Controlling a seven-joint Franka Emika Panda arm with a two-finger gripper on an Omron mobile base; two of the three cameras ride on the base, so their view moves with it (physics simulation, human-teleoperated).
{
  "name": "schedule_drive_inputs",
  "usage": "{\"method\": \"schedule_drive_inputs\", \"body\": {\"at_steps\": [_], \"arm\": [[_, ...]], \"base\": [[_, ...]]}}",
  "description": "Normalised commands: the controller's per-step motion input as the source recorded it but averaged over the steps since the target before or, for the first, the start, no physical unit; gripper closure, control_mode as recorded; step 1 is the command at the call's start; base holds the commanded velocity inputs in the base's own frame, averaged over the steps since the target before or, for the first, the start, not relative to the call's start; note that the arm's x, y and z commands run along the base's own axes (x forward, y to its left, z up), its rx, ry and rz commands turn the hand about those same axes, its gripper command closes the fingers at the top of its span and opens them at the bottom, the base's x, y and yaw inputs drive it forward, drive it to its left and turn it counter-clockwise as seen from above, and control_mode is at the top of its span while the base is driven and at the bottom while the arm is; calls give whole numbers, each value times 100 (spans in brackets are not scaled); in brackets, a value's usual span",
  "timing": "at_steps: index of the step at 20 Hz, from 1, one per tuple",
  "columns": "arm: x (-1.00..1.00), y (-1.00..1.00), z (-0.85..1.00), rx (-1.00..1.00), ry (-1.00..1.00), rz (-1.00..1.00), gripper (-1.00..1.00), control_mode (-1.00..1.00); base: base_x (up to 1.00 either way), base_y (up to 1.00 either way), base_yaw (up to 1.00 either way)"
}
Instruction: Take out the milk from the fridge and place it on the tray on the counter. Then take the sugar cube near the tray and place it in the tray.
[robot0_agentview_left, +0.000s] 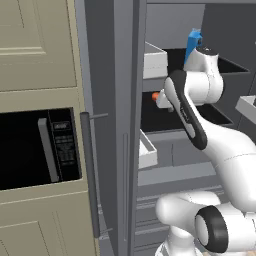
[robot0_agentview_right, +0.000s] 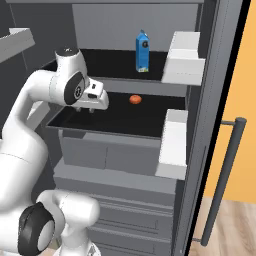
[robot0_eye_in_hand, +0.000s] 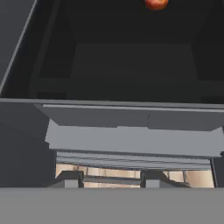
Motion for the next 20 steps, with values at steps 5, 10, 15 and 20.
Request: {"method": "schedule_drive_inputs", "body": {"at_steps": [5,10,15,20], "arm": [[-25,4,-1,0,0,0,-100,-100],[-44,-1,-2,0,-6,0,-100,-100],[-41,-7,7,-1,-19,0,-100,-100],[-44,-6,30,-4,-30,0,-100,-100]], "base": [[0,0,0],[0,0,0],[0,0,0],[0,0,0]]}}
